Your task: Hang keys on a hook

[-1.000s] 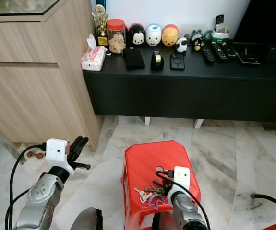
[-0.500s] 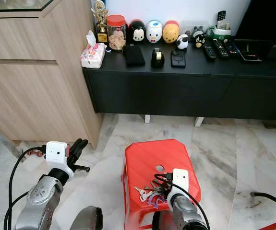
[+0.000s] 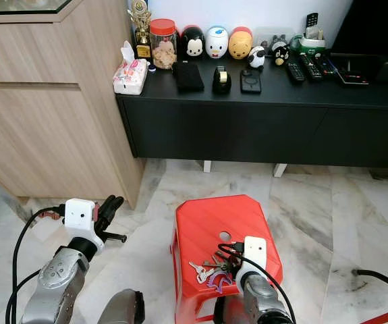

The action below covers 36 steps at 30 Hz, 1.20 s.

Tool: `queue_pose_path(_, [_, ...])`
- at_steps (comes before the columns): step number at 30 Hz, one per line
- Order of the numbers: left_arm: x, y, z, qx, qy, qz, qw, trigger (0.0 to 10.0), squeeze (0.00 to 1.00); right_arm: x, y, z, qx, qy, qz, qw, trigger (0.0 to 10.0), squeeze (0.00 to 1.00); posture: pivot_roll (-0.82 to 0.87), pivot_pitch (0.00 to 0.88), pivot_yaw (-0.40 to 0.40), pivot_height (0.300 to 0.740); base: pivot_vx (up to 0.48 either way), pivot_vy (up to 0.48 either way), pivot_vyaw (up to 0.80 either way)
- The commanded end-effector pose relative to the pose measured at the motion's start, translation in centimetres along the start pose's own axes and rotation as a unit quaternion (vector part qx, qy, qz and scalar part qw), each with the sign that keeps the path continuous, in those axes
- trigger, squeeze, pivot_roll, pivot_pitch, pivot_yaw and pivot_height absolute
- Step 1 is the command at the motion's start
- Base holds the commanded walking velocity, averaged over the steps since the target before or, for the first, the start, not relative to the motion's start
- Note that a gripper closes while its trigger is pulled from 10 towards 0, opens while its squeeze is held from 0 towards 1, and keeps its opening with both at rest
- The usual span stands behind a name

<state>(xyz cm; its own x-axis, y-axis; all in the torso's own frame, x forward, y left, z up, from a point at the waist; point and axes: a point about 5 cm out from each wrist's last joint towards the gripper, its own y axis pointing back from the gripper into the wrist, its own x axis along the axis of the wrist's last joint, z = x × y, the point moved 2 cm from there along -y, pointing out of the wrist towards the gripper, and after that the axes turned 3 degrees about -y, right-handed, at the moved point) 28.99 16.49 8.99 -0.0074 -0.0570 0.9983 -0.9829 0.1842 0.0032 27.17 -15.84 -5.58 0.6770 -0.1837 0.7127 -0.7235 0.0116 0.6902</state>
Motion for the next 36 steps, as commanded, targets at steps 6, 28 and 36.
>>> queue_pose_path(6, [-0.15,0.05,0.38,-0.005,-0.005,-0.004,1.0,10.0,0.0,0.27,-0.02,0.11,-0.003,-0.007,0.006,1.0,3.1,0.0,0.17,0.117,-0.04,0.632,0.0,0.0,0.0])
queue_pose_path(28, [-0.47,-0.3,0.61,-0.003,-0.003,-0.008,1.0,10.0,0.0,0.69,-0.1,-0.23,0.003,-0.004,0.009,1.0,0.0,0.0,0.17,0.104,-0.049,0.632,0.0,0.0,0.0])
queue_pose_path(36, [-0.5,-0.57,0.56,-0.002,-0.003,-0.007,1.0,10.0,0.0,1.14,-0.14,-0.31,0.006,-0.007,0.019,1.0,0.0,0.0,0.17,0.091,-0.052,0.632,0.0,0.0,0.0])
